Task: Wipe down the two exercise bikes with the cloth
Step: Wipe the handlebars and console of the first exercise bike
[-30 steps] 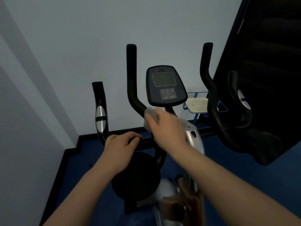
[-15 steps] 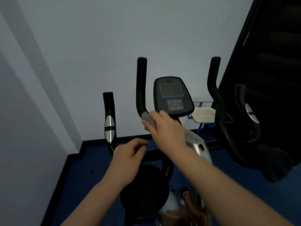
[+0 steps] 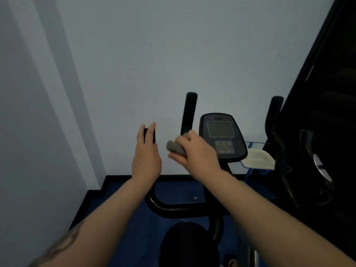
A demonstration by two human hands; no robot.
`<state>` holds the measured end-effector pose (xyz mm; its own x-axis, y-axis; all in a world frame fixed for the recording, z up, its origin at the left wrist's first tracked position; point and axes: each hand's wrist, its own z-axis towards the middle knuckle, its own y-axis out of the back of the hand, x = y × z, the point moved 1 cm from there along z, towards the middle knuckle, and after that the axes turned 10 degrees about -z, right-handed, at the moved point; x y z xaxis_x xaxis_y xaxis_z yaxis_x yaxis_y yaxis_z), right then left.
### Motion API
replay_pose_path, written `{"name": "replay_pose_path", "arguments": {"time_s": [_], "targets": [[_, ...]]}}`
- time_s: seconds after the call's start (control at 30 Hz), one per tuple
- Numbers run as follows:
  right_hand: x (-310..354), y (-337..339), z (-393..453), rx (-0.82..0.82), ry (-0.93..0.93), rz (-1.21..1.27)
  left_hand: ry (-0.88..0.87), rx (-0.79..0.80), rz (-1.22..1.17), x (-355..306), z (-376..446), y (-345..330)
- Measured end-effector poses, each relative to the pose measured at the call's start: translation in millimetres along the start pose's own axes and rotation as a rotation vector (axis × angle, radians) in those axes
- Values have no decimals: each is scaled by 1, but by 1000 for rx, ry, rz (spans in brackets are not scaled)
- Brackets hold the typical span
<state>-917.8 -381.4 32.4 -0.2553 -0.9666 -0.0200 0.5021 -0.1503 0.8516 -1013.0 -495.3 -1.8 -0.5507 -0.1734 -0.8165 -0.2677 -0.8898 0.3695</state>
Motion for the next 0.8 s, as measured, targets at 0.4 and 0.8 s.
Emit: {"name": "replay_pose_path", "arguments": {"time_s": [0.4,0.8], "targets": [[-21,-3,6,91,-305,556,-19,-37,11,7,-6,2],[-16,-11,24,45,-328,641,-41,-39,13,8,-4,2]]}}
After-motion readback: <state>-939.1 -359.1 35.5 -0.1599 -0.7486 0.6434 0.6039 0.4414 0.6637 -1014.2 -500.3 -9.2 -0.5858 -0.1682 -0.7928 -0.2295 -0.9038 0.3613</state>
